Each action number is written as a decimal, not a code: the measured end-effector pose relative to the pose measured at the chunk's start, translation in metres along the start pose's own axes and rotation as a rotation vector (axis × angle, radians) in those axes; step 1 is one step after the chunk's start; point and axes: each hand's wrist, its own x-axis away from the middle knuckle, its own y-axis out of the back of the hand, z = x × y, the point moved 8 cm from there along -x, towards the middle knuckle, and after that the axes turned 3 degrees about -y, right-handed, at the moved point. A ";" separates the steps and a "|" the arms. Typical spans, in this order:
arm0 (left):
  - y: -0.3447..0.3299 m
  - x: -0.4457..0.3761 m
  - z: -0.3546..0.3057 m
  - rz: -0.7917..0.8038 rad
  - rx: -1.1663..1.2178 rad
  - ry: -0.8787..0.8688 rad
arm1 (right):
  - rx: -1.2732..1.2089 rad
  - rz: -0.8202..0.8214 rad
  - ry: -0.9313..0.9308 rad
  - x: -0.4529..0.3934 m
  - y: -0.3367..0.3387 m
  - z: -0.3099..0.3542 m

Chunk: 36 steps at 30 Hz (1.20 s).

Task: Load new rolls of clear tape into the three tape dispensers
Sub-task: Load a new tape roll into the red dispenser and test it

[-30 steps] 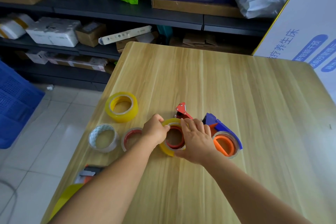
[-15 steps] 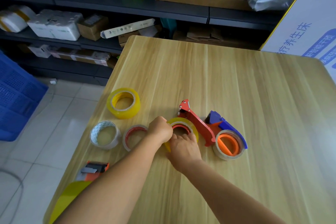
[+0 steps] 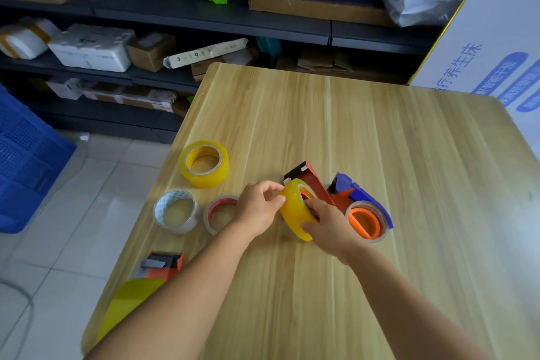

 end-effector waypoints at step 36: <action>0.015 -0.046 -0.026 -0.019 -0.080 0.060 | -0.149 0.046 -0.050 0.019 0.011 -0.022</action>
